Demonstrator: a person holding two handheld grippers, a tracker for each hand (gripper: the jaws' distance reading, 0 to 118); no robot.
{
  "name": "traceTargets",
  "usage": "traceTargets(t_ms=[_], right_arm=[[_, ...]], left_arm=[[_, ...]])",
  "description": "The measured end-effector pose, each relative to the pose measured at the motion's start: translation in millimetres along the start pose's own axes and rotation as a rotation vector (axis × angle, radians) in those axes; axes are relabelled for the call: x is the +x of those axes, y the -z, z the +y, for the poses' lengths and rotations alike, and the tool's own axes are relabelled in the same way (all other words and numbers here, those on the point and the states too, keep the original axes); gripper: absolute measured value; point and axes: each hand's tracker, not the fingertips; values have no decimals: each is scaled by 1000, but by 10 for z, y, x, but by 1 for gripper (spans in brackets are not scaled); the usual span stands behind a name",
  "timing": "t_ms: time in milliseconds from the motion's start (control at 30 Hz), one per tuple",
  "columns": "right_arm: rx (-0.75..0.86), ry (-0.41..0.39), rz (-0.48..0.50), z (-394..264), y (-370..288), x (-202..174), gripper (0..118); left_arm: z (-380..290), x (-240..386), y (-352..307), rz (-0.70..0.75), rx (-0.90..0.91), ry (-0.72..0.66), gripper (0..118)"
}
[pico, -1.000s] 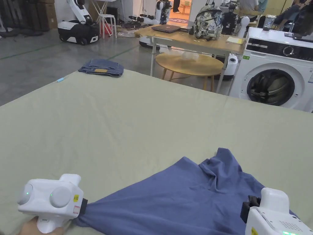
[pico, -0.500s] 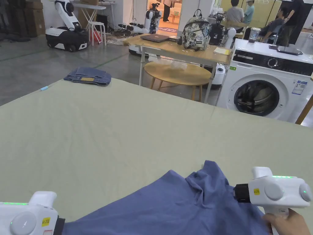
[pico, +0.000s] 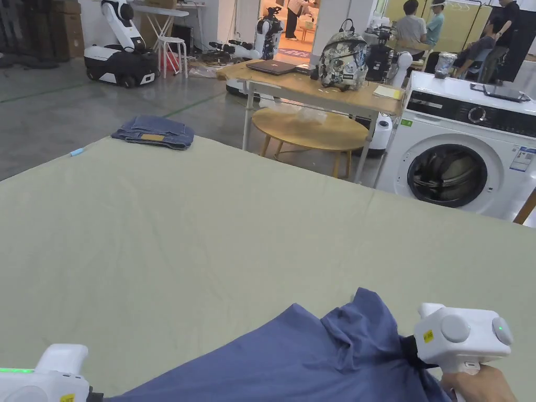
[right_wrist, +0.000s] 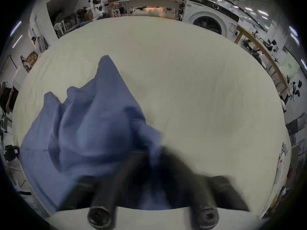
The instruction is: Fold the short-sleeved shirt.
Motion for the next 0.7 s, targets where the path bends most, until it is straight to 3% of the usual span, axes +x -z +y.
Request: traceTargets(t_ms=[67,167,367,700], right_arm=[[0,50,24,-22,-58,11,0],[114,37,-14,-55,-79,90,0],[343,55,-48,-258,-996,55,0],[660,117,-241,-207,-2380,505,0]], left_arm=[[16,12,-8,-7,7,-2,0],[54,33,-58,-16,30,1,0],[282,37,-354,-49,149,17,0],[1245,545,-1167,-124,394,138,0]])
